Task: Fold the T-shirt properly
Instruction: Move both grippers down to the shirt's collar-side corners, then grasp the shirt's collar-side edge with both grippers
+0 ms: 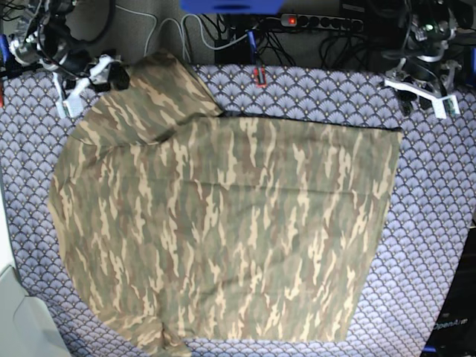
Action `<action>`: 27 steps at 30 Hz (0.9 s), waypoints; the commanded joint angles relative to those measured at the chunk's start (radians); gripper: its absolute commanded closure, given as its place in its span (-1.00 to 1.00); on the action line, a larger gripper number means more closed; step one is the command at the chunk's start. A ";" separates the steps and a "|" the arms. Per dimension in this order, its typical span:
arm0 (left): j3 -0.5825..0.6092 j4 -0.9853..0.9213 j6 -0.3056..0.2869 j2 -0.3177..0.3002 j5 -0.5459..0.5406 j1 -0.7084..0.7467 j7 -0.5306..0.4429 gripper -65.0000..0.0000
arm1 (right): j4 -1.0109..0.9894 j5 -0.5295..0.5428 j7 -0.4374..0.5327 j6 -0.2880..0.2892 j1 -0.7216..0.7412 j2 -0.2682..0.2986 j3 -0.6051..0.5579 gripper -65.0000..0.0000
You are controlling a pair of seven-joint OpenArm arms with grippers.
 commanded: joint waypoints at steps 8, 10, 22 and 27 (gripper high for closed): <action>-0.012 -0.060 0.000 -0.020 0.001 -0.036 -0.027 0.21 | -0.101 -0.002 -0.023 0.011 0.035 0.003 -0.044 0.03; -0.013 -0.082 0.000 -0.020 0.001 -0.065 -0.027 0.21 | -0.111 -0.002 -0.024 0.011 0.051 0.003 -0.044 0.12; -0.007 -0.220 0.000 -0.020 -0.005 -0.223 -0.027 0.20 | -0.193 -0.007 -0.024 0.011 0.081 0.011 -0.045 0.96; -0.007 -0.266 0.000 -0.011 -0.006 -0.293 -0.034 0.20 | -0.193 -0.008 -0.023 0.011 0.081 0.011 -0.045 0.96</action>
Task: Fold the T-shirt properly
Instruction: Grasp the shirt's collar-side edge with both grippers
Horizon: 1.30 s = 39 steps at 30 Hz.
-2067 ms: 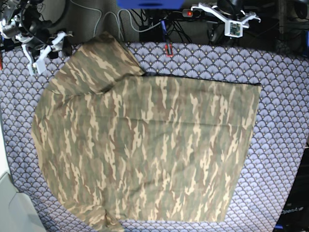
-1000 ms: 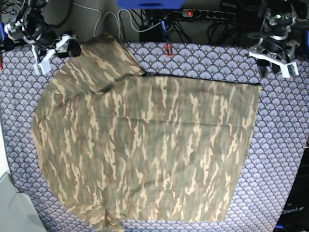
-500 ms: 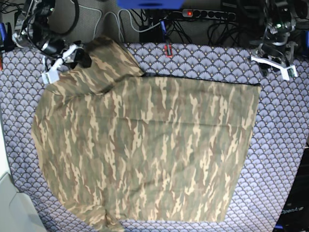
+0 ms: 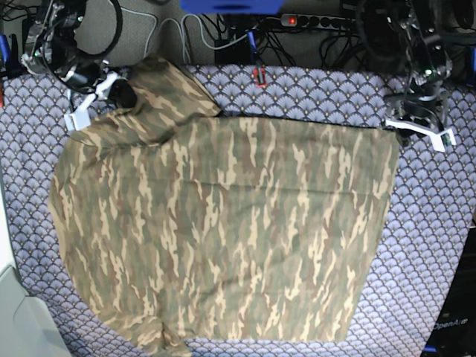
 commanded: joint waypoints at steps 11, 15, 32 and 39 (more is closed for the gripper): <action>-0.004 -0.115 -0.003 0.010 -0.006 -0.070 -0.024 0.20 | -0.008 -0.084 -0.086 -0.005 -0.003 0.013 -0.009 0.96; -0.004 -0.170 -0.003 0.010 -0.006 -0.088 -0.024 0.21 | -0.010 -0.084 -0.086 -0.005 0.002 0.013 -0.009 0.96; 0.044 -0.212 -0.148 0.099 -0.005 -0.091 -0.049 0.81 | -0.006 -0.085 -0.086 -0.005 0.005 0.013 -0.009 0.96; 0.036 -0.179 -0.141 0.087 0.000 -0.068 -0.050 0.98 | 0.007 -0.084 -0.084 -0.005 0.006 0.015 -0.009 1.00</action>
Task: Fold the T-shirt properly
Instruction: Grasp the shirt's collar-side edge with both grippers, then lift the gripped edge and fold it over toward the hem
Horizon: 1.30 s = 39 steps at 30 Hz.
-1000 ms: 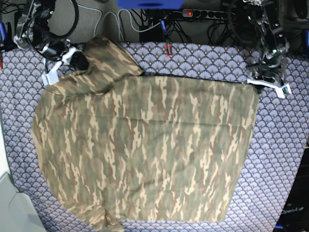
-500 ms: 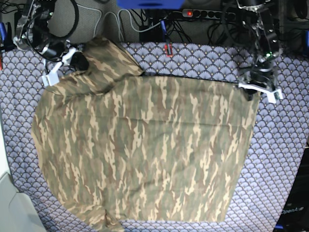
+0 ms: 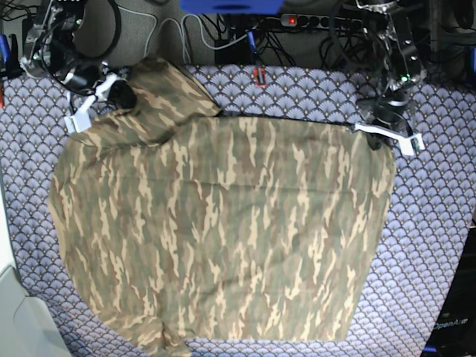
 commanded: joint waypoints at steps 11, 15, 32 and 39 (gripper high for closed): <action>-0.062 0.212 0.002 -0.004 0.014 0.128 0.045 0.98 | 0.287 -0.076 -0.052 -0.009 -0.124 0.025 0.004 1.00; -0.062 0.258 0.000 -0.004 0.014 0.178 0.045 0.98 | 0.377 -0.074 -0.018 -0.009 -0.185 0.022 0.006 1.00; -0.076 0.327 0.005 -0.004 0.016 0.158 0.046 0.98 | 0.439 -0.076 0.014 -0.009 -0.174 -0.001 0.162 1.00; -0.068 0.228 0.006 -0.002 0.016 0.032 0.046 0.98 | 0.432 -0.081 -0.069 -0.009 -0.016 0.008 0.156 1.00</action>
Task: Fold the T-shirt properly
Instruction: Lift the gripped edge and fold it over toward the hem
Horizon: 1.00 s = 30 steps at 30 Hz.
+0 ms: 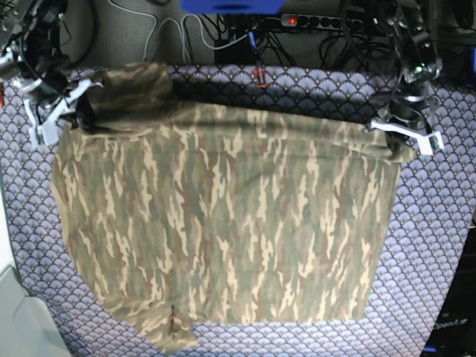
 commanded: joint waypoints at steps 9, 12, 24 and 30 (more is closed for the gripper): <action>-0.001 -0.136 0.002 -0.015 -0.002 -0.176 -0.026 0.98 | -0.101 0.011 -0.016 0.003 0.180 0.091 -0.042 1.00; 0.004 -0.181 0.002 -0.039 -0.002 -0.230 -0.026 0.98 | -0.211 0.011 -0.001 0.003 0.255 0.135 -0.105 1.00; 0.105 -0.328 0.002 -0.108 -0.002 -0.371 -0.026 0.98 | -0.500 0.011 0.088 0.003 0.483 0.262 -0.263 1.00; 0.139 -0.356 0.002 -0.114 -0.002 -0.443 -0.028 0.98 | -0.624 0.011 0.128 0.003 0.575 0.284 -0.335 1.00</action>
